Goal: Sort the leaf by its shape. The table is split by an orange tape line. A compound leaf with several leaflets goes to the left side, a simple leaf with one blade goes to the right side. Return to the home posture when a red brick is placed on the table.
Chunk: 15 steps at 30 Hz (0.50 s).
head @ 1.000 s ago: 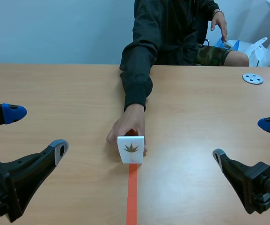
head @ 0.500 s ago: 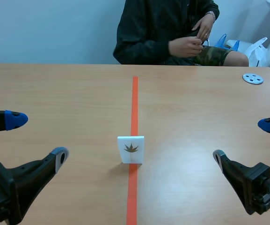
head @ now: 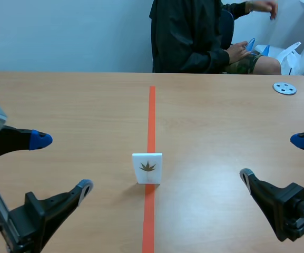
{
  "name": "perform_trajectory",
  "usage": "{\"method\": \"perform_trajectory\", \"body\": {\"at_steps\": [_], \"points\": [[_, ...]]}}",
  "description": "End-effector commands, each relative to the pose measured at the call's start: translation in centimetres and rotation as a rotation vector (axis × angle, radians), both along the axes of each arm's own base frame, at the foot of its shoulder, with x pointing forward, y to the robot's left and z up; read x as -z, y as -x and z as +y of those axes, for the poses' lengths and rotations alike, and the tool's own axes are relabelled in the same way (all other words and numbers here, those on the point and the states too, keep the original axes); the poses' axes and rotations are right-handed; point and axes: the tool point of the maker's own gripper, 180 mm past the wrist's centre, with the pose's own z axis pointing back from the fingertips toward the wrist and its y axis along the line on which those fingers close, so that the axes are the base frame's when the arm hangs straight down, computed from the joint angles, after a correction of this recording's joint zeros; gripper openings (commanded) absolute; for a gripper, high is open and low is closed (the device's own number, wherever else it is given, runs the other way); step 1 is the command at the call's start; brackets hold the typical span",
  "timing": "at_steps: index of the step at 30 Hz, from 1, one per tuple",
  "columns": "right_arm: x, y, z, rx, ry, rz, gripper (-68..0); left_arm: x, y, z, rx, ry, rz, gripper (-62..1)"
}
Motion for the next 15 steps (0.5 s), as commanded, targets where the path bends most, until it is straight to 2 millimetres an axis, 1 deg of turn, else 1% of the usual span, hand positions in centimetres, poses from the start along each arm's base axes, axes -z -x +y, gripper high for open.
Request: {"method": "perform_trajectory", "body": {"at_steps": [1,4,6,12,15], "points": [[-0.9,-0.4,0.1,-0.002,-0.003,-0.03,0.4,0.4,-0.2,-0.3,0.0,0.016,0.002,1.4],[-0.9,-0.4,0.1,-0.001,-0.003,-0.03,0.4,1.9,-0.6,-0.7,0.017,0.005,0.019,1.4],[-0.9,-0.4,0.1,-0.001,-0.003,-0.03,0.4,2.4,-0.9,-1.0,0.023,0.028,0.016,1.4],[-0.9,-0.4,0.0,-0.001,-0.001,-0.027,0.4,4.5,-2.8,-1.6,-0.009,0.084,0.035,1.4],[-0.8,-0.3,0.0,0.0,0.0,-0.024,0.4,5.7,-3.8,-2.4,-0.015,0.102,0.054,1.4]]}}
